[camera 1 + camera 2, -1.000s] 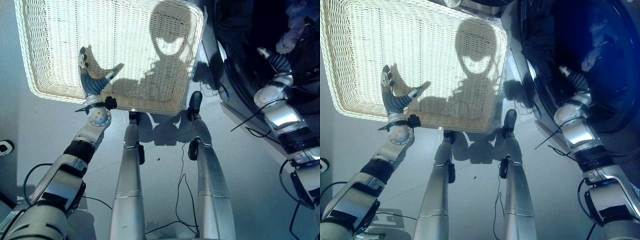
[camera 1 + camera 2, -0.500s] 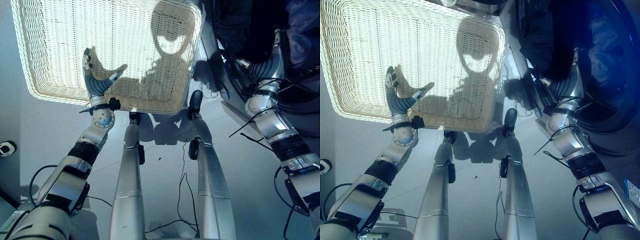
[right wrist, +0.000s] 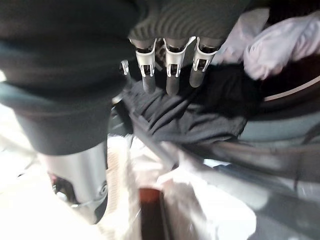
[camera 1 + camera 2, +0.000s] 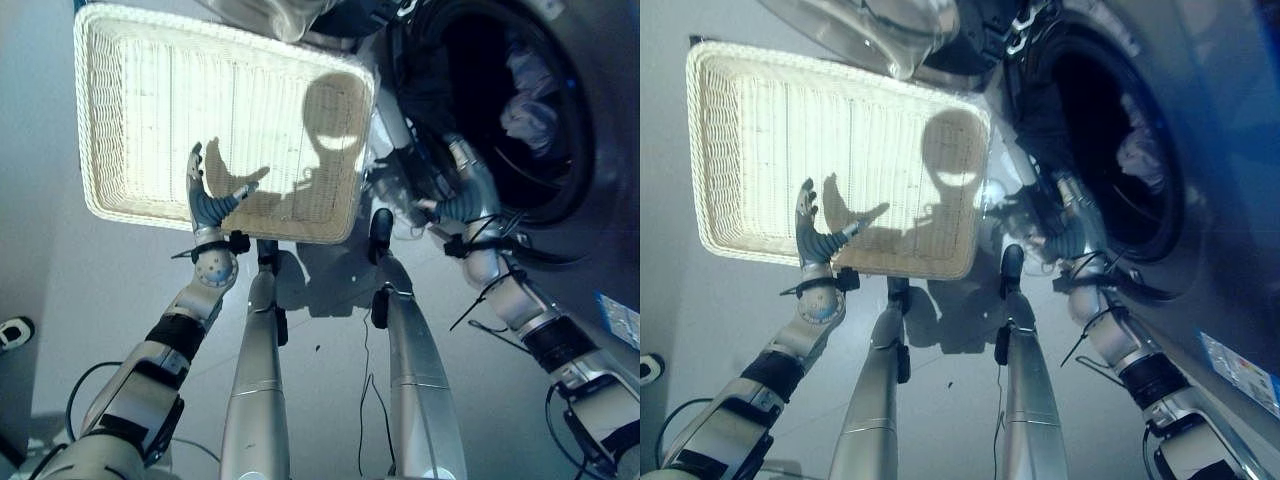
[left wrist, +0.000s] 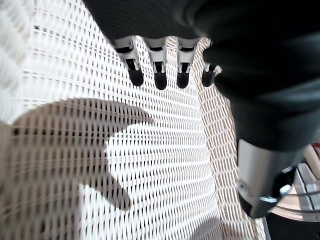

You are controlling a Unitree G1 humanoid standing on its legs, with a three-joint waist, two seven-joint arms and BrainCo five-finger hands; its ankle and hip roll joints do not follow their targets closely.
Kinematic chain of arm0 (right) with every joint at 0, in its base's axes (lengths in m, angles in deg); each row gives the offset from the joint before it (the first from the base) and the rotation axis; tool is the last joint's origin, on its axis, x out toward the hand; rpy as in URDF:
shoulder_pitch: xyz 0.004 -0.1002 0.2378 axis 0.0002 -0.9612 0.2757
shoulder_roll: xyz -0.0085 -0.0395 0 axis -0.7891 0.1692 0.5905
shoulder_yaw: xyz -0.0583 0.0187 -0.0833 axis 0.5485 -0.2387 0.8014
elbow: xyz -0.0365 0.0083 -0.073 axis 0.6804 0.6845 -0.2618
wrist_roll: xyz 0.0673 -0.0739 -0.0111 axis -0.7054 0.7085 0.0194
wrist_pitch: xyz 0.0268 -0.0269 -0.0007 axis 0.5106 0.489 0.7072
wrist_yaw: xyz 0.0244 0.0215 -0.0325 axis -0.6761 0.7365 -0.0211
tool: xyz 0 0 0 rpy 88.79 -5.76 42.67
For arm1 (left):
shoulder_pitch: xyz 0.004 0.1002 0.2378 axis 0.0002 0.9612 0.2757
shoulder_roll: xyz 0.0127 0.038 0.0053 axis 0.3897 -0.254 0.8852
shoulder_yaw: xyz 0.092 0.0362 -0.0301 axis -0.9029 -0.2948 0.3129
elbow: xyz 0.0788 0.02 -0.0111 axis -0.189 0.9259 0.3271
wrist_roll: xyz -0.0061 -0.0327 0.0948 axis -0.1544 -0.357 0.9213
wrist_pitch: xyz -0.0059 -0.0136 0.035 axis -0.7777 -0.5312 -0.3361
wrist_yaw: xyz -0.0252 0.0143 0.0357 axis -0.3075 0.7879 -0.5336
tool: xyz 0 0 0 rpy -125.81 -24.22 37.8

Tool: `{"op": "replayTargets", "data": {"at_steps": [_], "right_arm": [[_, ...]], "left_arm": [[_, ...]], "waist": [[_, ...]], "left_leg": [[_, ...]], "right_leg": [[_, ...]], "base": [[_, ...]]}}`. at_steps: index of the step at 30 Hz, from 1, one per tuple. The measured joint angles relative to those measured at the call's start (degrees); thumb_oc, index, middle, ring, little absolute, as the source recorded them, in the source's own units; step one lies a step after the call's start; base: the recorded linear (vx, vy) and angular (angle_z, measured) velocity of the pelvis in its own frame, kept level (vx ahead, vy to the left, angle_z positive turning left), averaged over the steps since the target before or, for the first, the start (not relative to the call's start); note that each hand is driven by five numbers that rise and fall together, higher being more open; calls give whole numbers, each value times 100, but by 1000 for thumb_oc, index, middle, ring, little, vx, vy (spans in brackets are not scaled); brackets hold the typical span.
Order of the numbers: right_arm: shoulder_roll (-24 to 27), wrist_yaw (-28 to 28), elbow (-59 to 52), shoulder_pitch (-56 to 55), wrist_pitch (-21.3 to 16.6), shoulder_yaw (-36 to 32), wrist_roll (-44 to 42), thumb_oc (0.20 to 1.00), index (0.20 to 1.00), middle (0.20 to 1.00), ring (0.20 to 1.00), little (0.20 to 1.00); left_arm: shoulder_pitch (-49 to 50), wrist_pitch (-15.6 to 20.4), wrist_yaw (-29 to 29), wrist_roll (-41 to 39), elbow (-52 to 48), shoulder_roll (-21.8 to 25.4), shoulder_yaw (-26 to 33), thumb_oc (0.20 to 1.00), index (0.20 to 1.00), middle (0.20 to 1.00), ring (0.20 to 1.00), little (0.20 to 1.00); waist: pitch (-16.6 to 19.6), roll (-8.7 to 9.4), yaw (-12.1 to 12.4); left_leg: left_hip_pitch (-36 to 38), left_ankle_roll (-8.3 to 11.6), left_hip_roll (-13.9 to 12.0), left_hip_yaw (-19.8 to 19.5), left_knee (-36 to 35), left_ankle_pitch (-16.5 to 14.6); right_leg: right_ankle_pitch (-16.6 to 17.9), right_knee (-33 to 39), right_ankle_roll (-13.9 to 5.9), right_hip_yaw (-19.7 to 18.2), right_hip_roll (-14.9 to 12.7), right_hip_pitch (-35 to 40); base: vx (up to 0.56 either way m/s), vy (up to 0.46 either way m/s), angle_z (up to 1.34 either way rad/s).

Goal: Put the clothes into the washing machine.

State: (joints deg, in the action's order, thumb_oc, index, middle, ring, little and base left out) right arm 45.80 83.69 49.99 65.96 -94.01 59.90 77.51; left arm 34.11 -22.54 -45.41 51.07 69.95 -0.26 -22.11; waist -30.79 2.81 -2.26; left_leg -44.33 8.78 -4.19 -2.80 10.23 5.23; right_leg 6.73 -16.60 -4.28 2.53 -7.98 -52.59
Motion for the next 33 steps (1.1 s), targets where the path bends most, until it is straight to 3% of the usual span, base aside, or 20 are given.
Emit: {"op": "replayTargets", "data": {"at_steps": [4,9,14,15,17,18,20,23,28,33], "right_arm": [[-60,-227,174,-429,-311,243,-11,1000,1000,1000,1000,1000],[-77,-507,585,-1292,-569,244,-323,1000,1000,1000,1000,1000],[-510,-826,1048,-2143,-640,-43,-597,1000,1000,1000,1000,1000],[-629,-992,1249,-2499,-607,-138,-740,1000,1000,1000,1000,1000],[-737,-1172,1547,-2800,-589,-285,-803,1000,1000,1000,1000,1000],[-832,-1242,1760,-2827,-554,-377,-844,1000,1000,1000,1000,1000],[-1007,-1470,2457,-3019,-403,-475,-1094,1000,1000,1000,1000,1000],[-1217,-1779,3138,-3165,-198,-651,-1453,1000,1000,1000,1000,1000],[-1789,-2308,4650,-3153,60,-1050,-1996,1000,1000,1000,1000,1000],[-1918,-2595,5366,-3247,485,-1359,-2347,1000,1000,1000,1000,1000]], "left_arm": [[542,-64,-352,5,297,6,52,1000,1000,1000,1000,1000],[1617,-93,-804,227,630,-116,271,1000,1000,1000,1000,1000],[2388,-158,-1334,341,1107,-137,356,1000,1000,1000,1000,1000],[2710,-247,-1595,452,1181,-236,422,1000,1000,1000,1000,1000],[3009,-277,-1870,615,1245,-271,466,1000,1000,1000,1000,1000],[3049,-343,-1978,679,1304,-292,498,1000,1000,1000,1000,1000],[3282,-480,-2303,717,1464,-421,514,1000,1000,1000,1000,1000],[3385,-622,-2635,881,1774,-572,544,1000,1000,1000,1000,1000],[3551,-905,-3136,873,2586,-803,777,1000,1000,1000,1000,1000],[3734,-1156,-3497,839,3097,-841,888,1000,1000,1000,1000,1000]], "waist": [[0,-5,36],[73,-155,167],[433,-360,169],[809,-442,165],[1194,-497,166],[1212,-502,144],[1685,-510,158],[2026,-494,155],[2466,-426,178],[2737,-413,174]], "left_leg": [[1044,-28,-17,27,-329,21],[2643,-98,-37,136,-840,4],[3858,-220,-63,191,-1362,-3],[4136,-222,-65,244,-1528,1],[4277,-239,-60,269,-1531,-41],[4406,-212,-63,269,-1533,-41],[4571,-226,-77,278,-1559,-149],[4718,-224,-76,285,-1561,-201],[4994,-270,-84,366,-1566,-302],[5117,-290,-143,616,-1568,-305]], "right_leg": [[-16,278,-22,59,-4,1042],[-45,742,-68,179,-30,2645],[-18,1390,-190,356,-42,3987],[19,1623,-227,368,-37,4292],[74,1857,-244,417,-46,4569],[95,1984,-251,441,-35,4764],[112,2189,-255,474,-14,5046],[49,2191,-273,500,-22,5240],[-18,2196,-265,509,-35,5500],[-43,2219,-253,498,-38,5611]], "base": [[-14,17,0],[11,49,3],[151,47,9],[135,13,-4],[148,10,4],[140,22,9],[121,39,5],[116,41,4],[93,47,-1],[75,37,-1]]}}
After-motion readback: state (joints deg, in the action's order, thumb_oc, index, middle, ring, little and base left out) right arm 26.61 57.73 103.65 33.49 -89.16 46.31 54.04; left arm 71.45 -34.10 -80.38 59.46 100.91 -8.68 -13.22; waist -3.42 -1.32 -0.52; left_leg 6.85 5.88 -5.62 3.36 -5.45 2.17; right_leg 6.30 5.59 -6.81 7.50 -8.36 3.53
